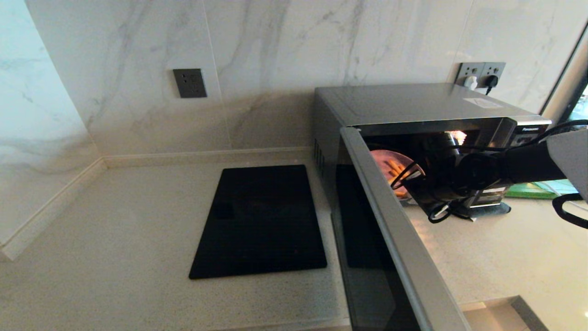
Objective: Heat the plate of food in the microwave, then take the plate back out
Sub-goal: Take the plate out of the microwave
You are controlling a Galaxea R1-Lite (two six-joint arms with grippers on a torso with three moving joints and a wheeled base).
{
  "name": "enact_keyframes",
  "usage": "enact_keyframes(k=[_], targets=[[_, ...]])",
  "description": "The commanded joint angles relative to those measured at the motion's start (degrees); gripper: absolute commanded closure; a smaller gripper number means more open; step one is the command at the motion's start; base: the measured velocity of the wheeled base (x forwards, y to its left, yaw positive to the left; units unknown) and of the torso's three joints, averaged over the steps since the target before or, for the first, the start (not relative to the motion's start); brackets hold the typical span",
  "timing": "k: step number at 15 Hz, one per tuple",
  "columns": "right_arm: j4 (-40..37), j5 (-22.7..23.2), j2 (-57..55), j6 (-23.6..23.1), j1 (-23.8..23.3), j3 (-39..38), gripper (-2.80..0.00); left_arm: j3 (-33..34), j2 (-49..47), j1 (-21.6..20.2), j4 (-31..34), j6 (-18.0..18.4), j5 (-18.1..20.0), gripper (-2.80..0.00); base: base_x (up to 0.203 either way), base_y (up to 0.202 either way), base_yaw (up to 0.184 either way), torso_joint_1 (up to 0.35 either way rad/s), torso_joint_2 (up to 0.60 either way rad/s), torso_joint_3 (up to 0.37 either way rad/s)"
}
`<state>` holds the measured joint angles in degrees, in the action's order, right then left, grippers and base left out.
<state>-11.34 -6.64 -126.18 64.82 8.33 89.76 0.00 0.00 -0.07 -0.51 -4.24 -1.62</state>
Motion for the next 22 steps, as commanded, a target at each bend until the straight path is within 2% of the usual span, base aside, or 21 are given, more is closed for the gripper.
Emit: enact_keyframes(k=[1,13,19,22], targets=[[-0.61,-0.05,0.5,0.13,0.02,-0.02,0.0,0.0,-0.09,-0.01,-0.02,-0.06,-0.05,0.0,0.0,0.0,0.0,0.0,0.0,0.0],[-0.94,-0.57,5.0,-0.4,0.02,-0.8,0.0,0.0,-0.09,-0.02,-0.02,-0.06,-0.05,0.0,0.0,0.0,0.0,0.0,0.0,0.0],[-1.55,-0.82,8.94,-0.4,0.02,-5.05,0.0,0.0,-0.09,-0.01,-0.02,-0.06,-0.05,0.0,0.0,0.0,0.0,0.0,0.0,0.0],[-4.43,-2.08,11.85,-0.37,0.02,-8.09,0.0,0.0,-0.09,-0.01,-0.02,-0.06,-0.05,0.0,0.0,0.0,0.0,0.0,0.0,0.0]])
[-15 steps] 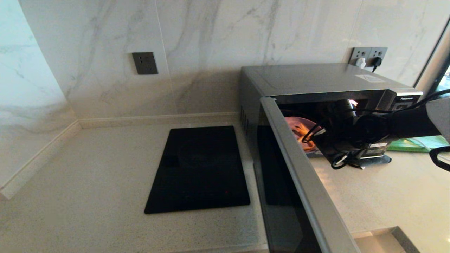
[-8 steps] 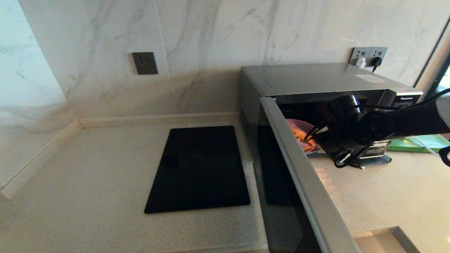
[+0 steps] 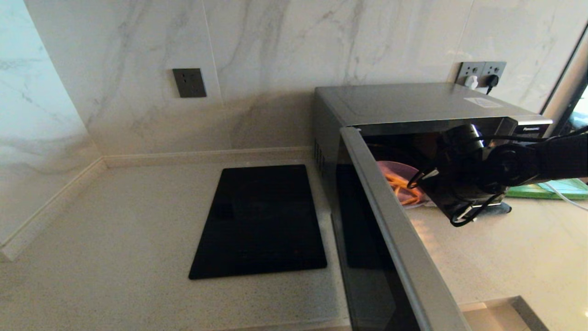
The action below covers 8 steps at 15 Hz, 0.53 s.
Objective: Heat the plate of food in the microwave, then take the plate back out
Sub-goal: Take the plate out of the microwave
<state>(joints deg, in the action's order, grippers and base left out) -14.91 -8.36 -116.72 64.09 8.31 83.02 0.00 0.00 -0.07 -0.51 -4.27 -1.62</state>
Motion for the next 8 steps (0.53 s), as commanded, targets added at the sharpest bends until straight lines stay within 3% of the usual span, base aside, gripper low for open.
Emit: enact_keyframes(k=[1,8], targets=[[-2.23,-0.87,3.36,0.4,0.04,-2.38,0.0,0.0,-0.09,-0.01,-0.02,-0.04,-0.05,0.0,0.0,0.0,0.0,0.0,0.0,0.0],[-6.4,-6.4,13.25,0.58,-1.51,-13.31,0.0,0.0,-0.09,-0.01,-0.02,-0.04,-0.05,0.0,0.0,0.0,0.0,0.0,0.0,0.0]])
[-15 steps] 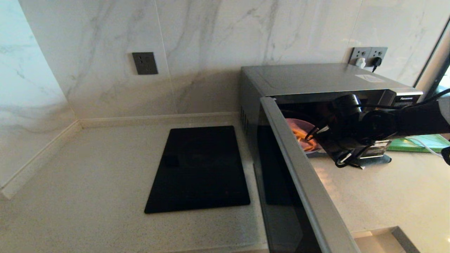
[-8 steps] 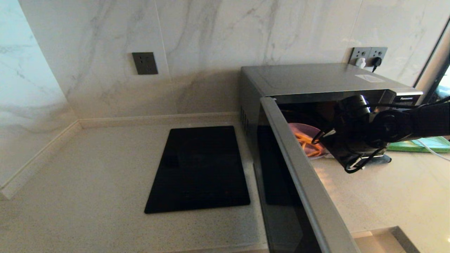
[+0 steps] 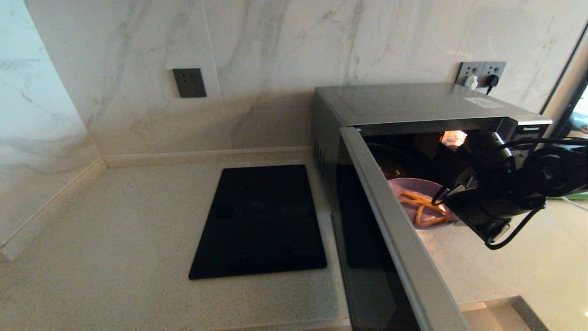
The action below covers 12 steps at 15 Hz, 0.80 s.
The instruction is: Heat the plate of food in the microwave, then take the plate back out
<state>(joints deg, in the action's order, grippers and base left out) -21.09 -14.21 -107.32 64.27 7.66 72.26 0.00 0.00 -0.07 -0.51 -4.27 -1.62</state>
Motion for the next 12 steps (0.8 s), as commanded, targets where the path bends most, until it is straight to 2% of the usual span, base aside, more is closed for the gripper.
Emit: enact_keyframes(k=[1,6,12], targets=[[-1.01,-0.99,5.64,0.48,-2.04,-3.93,0.0,0.0,-0.09,-0.01,-0.02,-0.04,-0.05,0.0,0.0,0.0,0.0,0.0,0.0,0.0],[-7.16,-1.17,14.2,-0.26,-11.68,-7.4,0.0,0.0,-0.09,-0.01,-0.02,-0.04,-0.05,0.0,0.0,0.0,0.0,0.0,0.0,0.0],[-13.06,-0.95,20.09,-2.88,-28.04,-8.85,0.0,0.0,-0.09,-0.01,-0.02,-0.05,-0.05,0.0,0.0,0.0,0.0,0.0,0.0,0.0]])
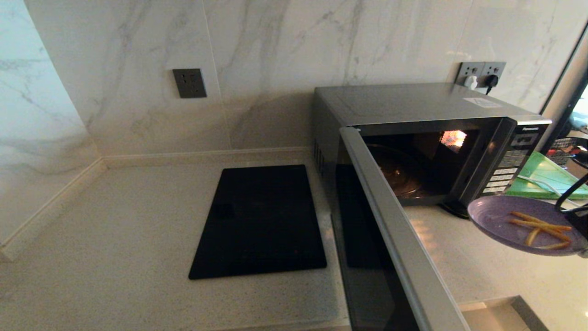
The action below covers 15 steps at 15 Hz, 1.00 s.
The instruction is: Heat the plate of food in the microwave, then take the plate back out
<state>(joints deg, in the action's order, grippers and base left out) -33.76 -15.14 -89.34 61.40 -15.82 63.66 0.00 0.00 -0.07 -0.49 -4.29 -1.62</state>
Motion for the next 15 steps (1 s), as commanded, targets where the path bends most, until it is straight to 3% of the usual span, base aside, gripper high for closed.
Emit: enact_keyframes(k=[1,5,7,11,15], targets=[[-0.49,-0.03,2.44,-0.29,-7.17,-0.25,0.0,0.0,-0.09,-0.01,-0.04,-0.02,-0.05,0.0,0.0,0.0,0.0,0.0,0.0,0.0],[0.01,0.18,1.45,-4.04,-19.46,0.21,0.0,0.0,-0.09,-0.01,-0.04,-0.02,-0.05,0.0,0.0,0.0,0.0,0.0,0.0,0.0],[2.32,0.27,-1.99,-5.17,-23.28,0.8,0.0,0.0,-0.09,-0.01,-0.04,-0.02,-0.05,0.0,0.0,0.0,0.0,0.0,0.0,0.0],[12.3,0.71,-8.6,-5.34,-25.47,-0.77,0.0,0.0,-0.09,-0.01,-0.04,-0.02,-0.05,0.0,0.0,0.0,0.0,0.0,0.0,0.0],[14.92,3.58,-15.14,-5.63,-25.49,1.27,0.0,0.0,-0.09,-0.01,-0.04,-0.02,-0.05,0.0,0.0,0.0,0.0,0.0,0.0,0.0]])
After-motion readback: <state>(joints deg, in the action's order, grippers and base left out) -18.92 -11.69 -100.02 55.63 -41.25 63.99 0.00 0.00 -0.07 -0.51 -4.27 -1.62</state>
